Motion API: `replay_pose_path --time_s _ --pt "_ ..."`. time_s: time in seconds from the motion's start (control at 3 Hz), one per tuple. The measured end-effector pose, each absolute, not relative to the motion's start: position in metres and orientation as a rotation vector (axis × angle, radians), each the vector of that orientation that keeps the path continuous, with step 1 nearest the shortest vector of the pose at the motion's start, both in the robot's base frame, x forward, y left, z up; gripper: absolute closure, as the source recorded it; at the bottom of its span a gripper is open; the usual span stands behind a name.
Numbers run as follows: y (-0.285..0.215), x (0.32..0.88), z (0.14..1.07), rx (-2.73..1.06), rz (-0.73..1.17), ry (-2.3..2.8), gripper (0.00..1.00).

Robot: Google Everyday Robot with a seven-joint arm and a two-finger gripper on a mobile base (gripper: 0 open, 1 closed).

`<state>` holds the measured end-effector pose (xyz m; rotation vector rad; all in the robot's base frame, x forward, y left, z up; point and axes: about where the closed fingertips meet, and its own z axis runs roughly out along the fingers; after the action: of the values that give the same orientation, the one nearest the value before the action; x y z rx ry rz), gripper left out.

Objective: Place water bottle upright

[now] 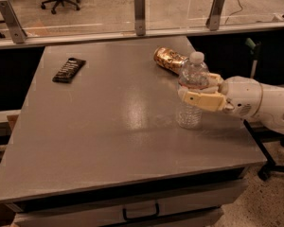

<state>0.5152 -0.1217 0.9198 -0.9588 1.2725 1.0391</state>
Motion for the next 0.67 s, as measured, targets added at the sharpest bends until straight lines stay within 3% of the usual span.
replay_pose_path --time_s 0.33,0.67 --pt "-0.1243 0.5156 0.915 -0.951 1.041 1.281 0.13" --pt "-0.1267 0.5154 0.9138 -0.949 1.037 1.288 0.0"
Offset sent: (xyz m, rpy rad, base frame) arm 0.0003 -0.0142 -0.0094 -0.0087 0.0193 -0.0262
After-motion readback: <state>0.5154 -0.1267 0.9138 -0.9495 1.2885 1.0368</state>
